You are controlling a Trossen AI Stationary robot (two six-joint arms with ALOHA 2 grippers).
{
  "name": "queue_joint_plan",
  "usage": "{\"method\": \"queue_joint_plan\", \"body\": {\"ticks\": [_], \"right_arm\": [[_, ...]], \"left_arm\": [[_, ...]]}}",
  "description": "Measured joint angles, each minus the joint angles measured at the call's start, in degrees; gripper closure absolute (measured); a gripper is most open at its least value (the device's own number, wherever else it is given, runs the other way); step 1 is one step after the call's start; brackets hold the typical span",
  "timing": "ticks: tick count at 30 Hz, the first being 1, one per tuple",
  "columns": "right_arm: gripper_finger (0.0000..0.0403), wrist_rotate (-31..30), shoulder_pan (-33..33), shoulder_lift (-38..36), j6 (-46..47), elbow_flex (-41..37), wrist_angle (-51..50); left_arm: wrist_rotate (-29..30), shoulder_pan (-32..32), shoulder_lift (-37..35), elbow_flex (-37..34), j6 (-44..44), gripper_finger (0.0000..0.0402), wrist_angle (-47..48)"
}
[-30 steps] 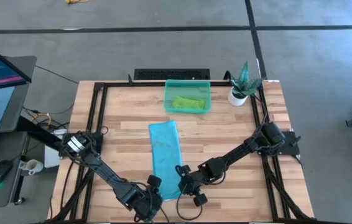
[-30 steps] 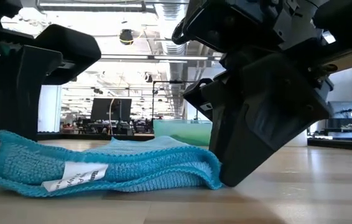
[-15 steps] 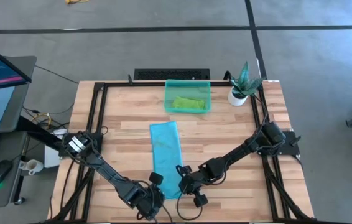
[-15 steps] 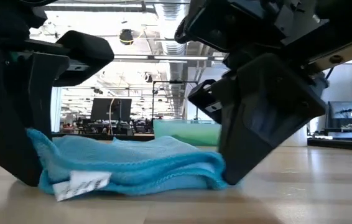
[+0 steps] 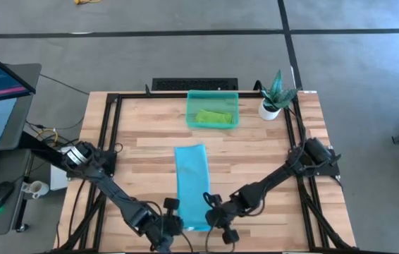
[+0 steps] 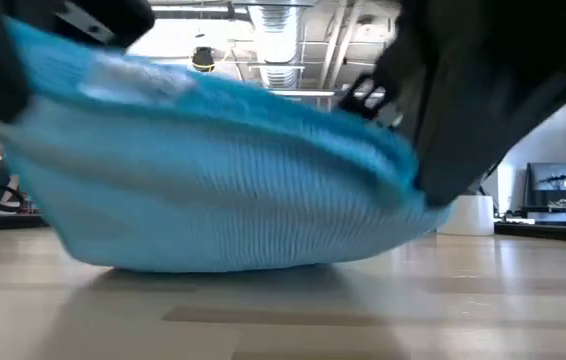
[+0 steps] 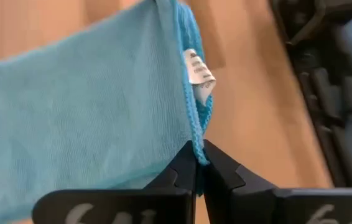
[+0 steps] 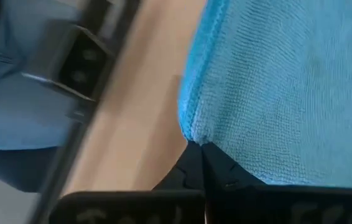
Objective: Roll microfiber towels into tight, uniform cylinder then place into a basket
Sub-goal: Fold the blue microfiber cloth
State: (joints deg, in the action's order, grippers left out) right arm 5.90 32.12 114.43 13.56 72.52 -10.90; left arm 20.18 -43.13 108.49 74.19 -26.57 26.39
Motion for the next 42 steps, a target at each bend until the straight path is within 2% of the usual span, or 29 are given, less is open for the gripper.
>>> {"method": "queue_joint_plan", "body": {"ticks": [5,11,16,19,22,31,36,42], "right_arm": [[0.0399,-1.2,3.1,-0.1,0.2,4.8,-2.5],[0.0399,-8.9,5.5,-0.1,1.5,11.2,-10.3],[0.0399,-17.9,5.7,-0.2,1.0,14.1,-17.7],[0.0399,-25.9,4.3,-0.2,1.0,14.5,-23.1],[0.0399,-30.6,2.1,-0.2,1.8,14.4,-27.2],[0.0398,-33.4,-4.1,0.2,3.6,13.7,-31.7],[0.0399,-34.9,-6.5,0.2,4.2,13.7,-34.3],[0.0399,-34.7,-9.1,0.2,4.6,12.7,-34.6]], "left_arm": [[-1.4,-2.5,0.0,3.6,-3.2,0.0401,1.9],[5.4,-5.4,0.0,10.0,-8.1,0.0401,13.7],[11.6,-5.5,-0.1,11.5,-10.1,0.0401,21.3],[13.3,-3.8,0.1,11.5,-10.3,0.0401,24.1],[15.1,-1.7,0.2,11.4,-10.8,0.0401,26.8],[17.9,4.9,0.2,10.9,-13.1,0.0401,36.3],[19.4,8.5,0.3,10.9,-11.9,0.0401,38.6],[18.3,13.0,0.3,10.9,-9.6,0.0401,39.1]]}}
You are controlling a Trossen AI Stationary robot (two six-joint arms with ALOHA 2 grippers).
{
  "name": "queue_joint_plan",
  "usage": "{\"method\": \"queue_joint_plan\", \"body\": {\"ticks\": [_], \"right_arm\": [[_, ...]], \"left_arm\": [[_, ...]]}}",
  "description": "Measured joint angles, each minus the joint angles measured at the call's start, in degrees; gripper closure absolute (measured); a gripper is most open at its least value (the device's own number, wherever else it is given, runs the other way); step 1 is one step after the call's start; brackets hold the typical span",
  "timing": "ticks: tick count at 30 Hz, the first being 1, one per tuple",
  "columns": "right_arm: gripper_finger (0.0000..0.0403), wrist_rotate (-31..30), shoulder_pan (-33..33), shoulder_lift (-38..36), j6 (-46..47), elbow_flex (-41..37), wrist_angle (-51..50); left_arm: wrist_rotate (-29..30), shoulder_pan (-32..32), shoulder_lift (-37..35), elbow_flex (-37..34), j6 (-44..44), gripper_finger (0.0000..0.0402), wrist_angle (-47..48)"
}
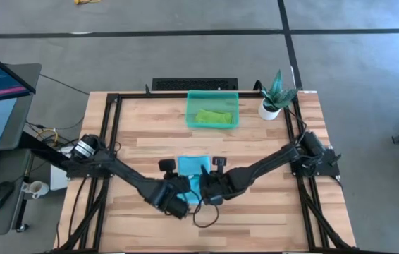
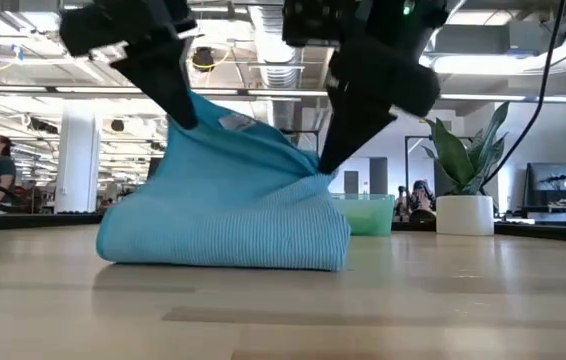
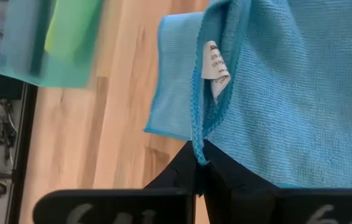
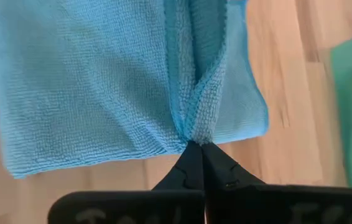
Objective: Roll microfiber towels into tight, uniform cylinder then place into a basket
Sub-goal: Fold the blue microfiber cloth
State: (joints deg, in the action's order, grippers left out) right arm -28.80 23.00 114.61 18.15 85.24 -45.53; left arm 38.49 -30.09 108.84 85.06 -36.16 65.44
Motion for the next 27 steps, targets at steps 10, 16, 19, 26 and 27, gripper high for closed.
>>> {"method": "queue_joint_plan", "body": {"ticks": [10,16,19,26,27], "right_arm": [[0.0398,0.1,-2.3,0.0,1.4,-3.7,2.3],[0.0398,0.4,-2.6,0.0,1.1,-3.7,2.6],[0.0398,0.4,-2.9,0.0,1.1,-3.7,2.7],[0.0398,0.6,-4.4,0.0,1.4,-3.8,2.3],[0.0398,0.6,-4.5,0.0,1.4,-3.9,2.2]], "left_arm": [[-4.2,4.7,0.1,0.0,1.4,0.0401,-0.5],[-5.9,5.1,0.1,0.0,2.0,0.0401,-0.5],[-6.2,5.1,0.1,0.0,1.7,0.0401,-0.5],[-6.7,5.1,0.1,0.0,2.3,0.0377,0.2],[-6.8,5.0,0.1,0.0,2.3,0.0367,0.4]]}}
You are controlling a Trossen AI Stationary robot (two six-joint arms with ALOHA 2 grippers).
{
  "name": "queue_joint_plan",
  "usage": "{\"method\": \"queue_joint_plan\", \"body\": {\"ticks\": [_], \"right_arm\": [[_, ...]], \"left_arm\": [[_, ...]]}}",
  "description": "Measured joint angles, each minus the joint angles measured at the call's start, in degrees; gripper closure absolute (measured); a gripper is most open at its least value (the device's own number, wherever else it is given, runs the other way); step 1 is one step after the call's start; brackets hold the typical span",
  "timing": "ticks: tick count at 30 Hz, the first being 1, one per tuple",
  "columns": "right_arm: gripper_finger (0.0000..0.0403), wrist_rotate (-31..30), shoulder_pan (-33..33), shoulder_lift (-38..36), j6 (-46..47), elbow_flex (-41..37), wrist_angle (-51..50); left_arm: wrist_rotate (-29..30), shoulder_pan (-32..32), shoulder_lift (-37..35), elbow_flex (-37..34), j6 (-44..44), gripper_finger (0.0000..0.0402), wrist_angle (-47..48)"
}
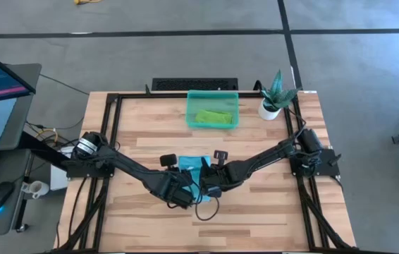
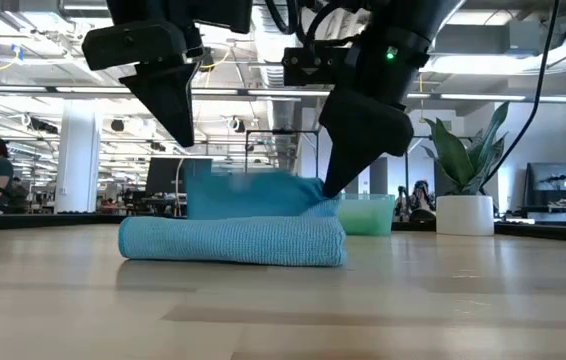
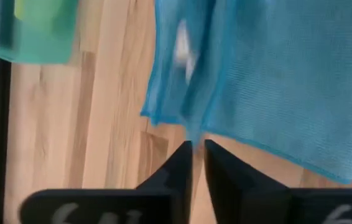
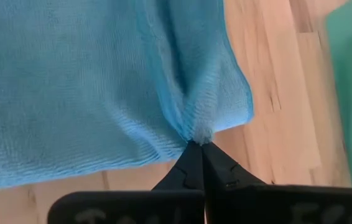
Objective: Roll microfiber towels into tight, uniform cylinder then place into a basket
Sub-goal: Fold the blue microfiber cloth, then roll the blue microfiber cloth
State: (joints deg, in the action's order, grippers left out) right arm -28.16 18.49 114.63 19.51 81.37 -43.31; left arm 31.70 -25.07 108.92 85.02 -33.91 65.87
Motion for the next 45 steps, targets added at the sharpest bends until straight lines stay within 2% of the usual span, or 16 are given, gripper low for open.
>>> {"method": "queue_joint_plan", "body": {"ticks": [5,9,22,27,35,40,45], "right_arm": [[0.0398,0.0,-0.6,0.0,0.0,0.0,0.3],[0.0398,-0.1,-1.2,0.0,-0.2,0.0,0.7],[0.0383,-0.2,-4.8,0.0,-3.4,0.1,4.6],[0.0345,-0.2,-5.6,0.0,-3.4,0.1,5.0],[0.0249,-0.4,-6.3,0.0,-3.0,0.3,6.8],[0.0207,-0.3,-6.9,0.0,-2.6,2.6,1.6],[0.0188,-0.3,-6.1,-1.1,-2.5,2.4,-7.2]], "left_arm": [[0.0,0.0,0.0,0.0,-1.2,0.0313,0.9],[-1.5,-0.7,0.0,0.0,-4.6,0.0288,2.7],[-0.4,-8.6,0.0,0.0,-10.5,0.0282,2.6],[-0.2,-10.3,0.0,0.0,-11.8,0.0282,2.4],[0.7,-11.1,0.0,0.0,-12.6,0.0282,2.1],[0.7,-11.1,0.0,0.0,-12.9,0.0282,1.8],[1.3,-11.1,-0.1,-0.4,-12.6,0.0282,-1.4]]}}
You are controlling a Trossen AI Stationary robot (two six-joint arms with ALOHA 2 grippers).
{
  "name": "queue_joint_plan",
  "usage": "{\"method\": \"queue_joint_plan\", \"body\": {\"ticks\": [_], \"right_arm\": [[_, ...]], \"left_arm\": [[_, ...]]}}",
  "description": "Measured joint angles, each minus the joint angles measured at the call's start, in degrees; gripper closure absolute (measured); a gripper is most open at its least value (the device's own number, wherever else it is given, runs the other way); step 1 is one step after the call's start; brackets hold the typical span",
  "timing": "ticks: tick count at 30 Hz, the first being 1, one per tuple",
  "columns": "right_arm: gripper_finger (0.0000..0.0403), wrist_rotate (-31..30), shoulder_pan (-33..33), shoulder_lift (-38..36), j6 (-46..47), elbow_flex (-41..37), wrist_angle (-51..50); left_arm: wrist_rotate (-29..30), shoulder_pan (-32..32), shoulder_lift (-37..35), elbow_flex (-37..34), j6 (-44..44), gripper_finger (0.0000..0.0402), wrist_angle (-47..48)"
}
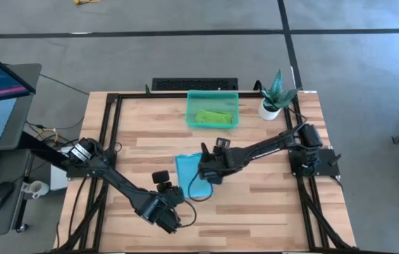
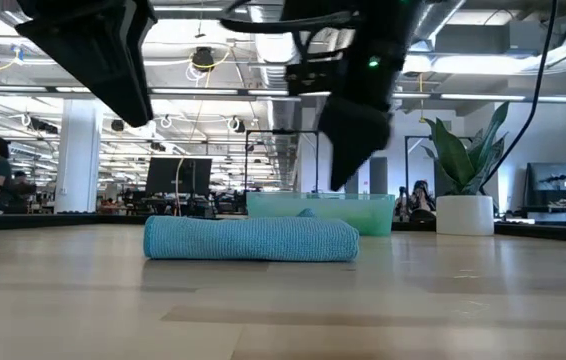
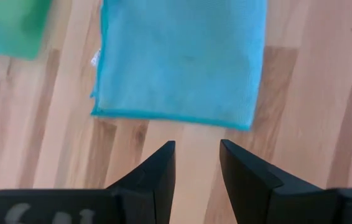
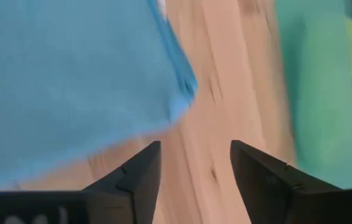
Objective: Roll microfiber towels into tight, uniform cylinder then place into a basket
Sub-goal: Roll the blue microfiber cloth
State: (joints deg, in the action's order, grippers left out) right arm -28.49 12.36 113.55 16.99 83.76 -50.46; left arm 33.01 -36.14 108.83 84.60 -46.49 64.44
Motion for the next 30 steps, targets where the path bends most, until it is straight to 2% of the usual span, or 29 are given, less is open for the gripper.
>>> {"method": "queue_joint_plan", "body": {"ticks": [7,10,13,16,22,25,30], "right_arm": [[0.0191,-0.1,4.7,-8.9,5.3,-10.4,-3.3],[0.0196,-0.3,7.7,-15.1,9.7,-17.0,0.0],[0.02,-0.3,10.8,-20.7,12.8,-24.4,11.3],[0.0202,-0.2,13.2,-24.0,13.0,-31.2,25.6],[0.02,-0.1,15.8,-22.4,8.5,-38.8,48.4],[0.0202,-0.1,16.3,-18.4,3.8,-39.7,58.2],[0.0226,0.1,16.6,-10.3,-3.6,-39.6,72.9]], "left_arm": [[0.9,0.0,-0.1,-6.2,6.4,0.0282,-14.8],[4.7,0.0,0.0,-8.4,10.8,0.0282,-21.8],[9.9,1.0,0.0,-10.2,12.0,0.0282,-25.6],[10.8,3.0,0.0,-12.4,12.4,0.0282,-28.8],[5.9,5.3,0.0,-19.0,14.0,0.0282,-41.9],[5.6,5.5,0.0,-22.1,14.5,0.0282,-48.2],[4.8,5.6,0.0,-24.7,14.1,0.0282,-51.3]]}}
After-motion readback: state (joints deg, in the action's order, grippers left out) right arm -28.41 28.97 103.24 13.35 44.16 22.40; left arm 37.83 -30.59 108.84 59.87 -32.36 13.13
